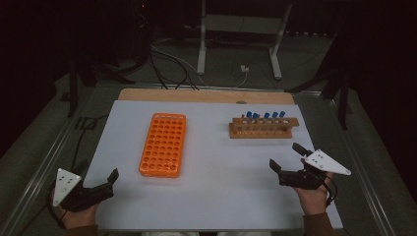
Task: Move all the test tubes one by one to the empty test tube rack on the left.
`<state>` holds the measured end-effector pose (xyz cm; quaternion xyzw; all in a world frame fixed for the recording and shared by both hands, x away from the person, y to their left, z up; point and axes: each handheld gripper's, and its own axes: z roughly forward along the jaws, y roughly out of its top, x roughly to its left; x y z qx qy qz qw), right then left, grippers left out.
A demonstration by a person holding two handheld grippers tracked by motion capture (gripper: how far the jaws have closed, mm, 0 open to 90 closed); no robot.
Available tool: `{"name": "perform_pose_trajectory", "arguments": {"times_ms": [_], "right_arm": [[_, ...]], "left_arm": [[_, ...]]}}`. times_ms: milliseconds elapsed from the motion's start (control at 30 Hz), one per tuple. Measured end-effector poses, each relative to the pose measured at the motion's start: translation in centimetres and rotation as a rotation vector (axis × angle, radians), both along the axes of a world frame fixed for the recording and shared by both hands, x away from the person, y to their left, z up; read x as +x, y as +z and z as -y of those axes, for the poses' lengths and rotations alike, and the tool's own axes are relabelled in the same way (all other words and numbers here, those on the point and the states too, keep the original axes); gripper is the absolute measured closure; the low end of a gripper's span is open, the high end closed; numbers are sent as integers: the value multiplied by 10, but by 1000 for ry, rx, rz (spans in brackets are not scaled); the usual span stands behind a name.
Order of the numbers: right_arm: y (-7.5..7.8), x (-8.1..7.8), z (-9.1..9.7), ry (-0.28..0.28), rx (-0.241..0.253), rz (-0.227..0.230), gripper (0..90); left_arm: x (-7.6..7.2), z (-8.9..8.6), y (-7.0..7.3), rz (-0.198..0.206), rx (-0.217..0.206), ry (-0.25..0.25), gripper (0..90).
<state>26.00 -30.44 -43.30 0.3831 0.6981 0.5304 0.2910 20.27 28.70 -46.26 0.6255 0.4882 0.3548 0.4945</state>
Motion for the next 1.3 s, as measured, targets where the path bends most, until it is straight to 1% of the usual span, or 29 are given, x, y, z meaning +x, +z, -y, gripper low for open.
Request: {"name": "perform_pose_trajectory", "arguments": {"times_ms": [33,100,167,200,233,267,300,367,400,433,567,600,700,933,967,1033,1100,1133,1167,1200,1233,1300], "right_arm": [[1,2,1,-6,2,4,0],[3,7,3,-18,12,-1,0],[5,14,4,-32,8,-6,0],[5,14,4,-32,8,-6,0],[7,20,5,-44,0,-9,0],[7,20,5,-44,0,-9,0],[10,26,5,-53,-3,-10,1],[13,31,5,-54,-10,-8,1],[13,31,5,-54,-10,-8,1],[15,36,5,-59,-18,-1,1],[19,45,6,-69,-17,3,0],[19,45,6,-69,-17,3,0],[23,55,9,-84,-13,4,1],[21,75,13,-118,-36,-16,1],[21,75,13,-118,-36,-16,1],[19,84,16,-136,-28,-32,7],[19,86,17,-140,-25,-36,10],[18,91,18,-150,-25,-41,11],[18,91,18,-150,-25,-41,11],[16,96,19,-158,-30,-49,12],[16,96,19,-158,-30,-49,12],[11,104,22,-167,-28,-59,12]], "left_arm": [[0,0,0,0,0,0,6],[1,1,-1,-8,3,-2,6],[1,2,-1,-14,5,-5,6],[2,2,-1,-17,9,-5,6],[2,2,-1,-18,12,-8,6],[2,2,-1,-18,11,-7,6],[2,2,-1,-19,13,-4,6],[2,2,-2,-21,4,-1,6],[2,2,-2,-21,4,-1,6],[2,1,-2,-22,1,1,6],[3,-1,-3,-23,-12,6,6],[3,-1,-3,-22,-14,8,6],[3,-1,-4,-23,-17,8,6],[3,0,-4,-30,-17,8,6],[3,0,-5,-30,-17,9,6],[3,0,-5,-30,-18,10,6],[4,0,-5,-31,-18,11,6],[4,0,-5,-31,-19,11,6],[4,0,-5,-32,-21,10,6],[4,0,-5,-32,-23,10,6],[4,0,-5,-32,-23,10,6],[4,0,-5,-32,-23,10,6]]}}
